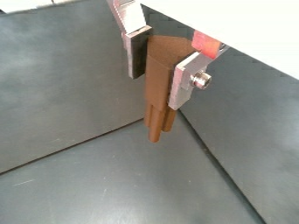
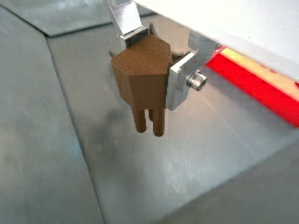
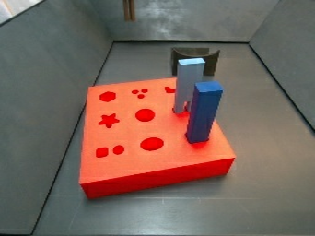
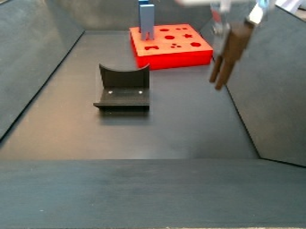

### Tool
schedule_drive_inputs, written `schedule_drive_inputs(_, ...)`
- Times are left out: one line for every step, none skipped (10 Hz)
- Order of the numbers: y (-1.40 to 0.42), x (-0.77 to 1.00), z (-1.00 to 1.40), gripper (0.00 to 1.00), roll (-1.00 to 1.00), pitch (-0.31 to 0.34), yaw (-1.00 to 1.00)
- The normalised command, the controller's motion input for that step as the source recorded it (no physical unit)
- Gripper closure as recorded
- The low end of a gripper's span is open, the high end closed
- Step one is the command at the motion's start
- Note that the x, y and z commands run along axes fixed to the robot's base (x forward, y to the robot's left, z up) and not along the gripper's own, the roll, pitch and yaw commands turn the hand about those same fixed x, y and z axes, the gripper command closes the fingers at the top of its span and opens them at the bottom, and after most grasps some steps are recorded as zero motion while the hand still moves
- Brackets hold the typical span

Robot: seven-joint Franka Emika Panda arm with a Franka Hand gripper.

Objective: Pick up the 3 prong object. Move up. Move to above the board. Insert the 3 prong object.
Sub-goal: Move to above the board.

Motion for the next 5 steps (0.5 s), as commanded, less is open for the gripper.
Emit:
schedule_drive_inputs(-0.09, 0.3, 1.0, 1.0, -0.05, 0.075, 0.03)
schedule_drive_inputs(-0.09, 0.29, 1.0, 1.0, -0.05, 0.076, 0.03)
schedule_drive_inputs(-0.08, 0.25, 1.0, 1.0, -0.04, 0.085, 0.03)
schedule_drive_inputs(-0.07, 0.23, 1.0, 1.0, -0.04, 0.086, 0.03)
schedule_drive_inputs(-0.06, 0.19, 1.0, 1.0, -0.03, 0.086, 0.03)
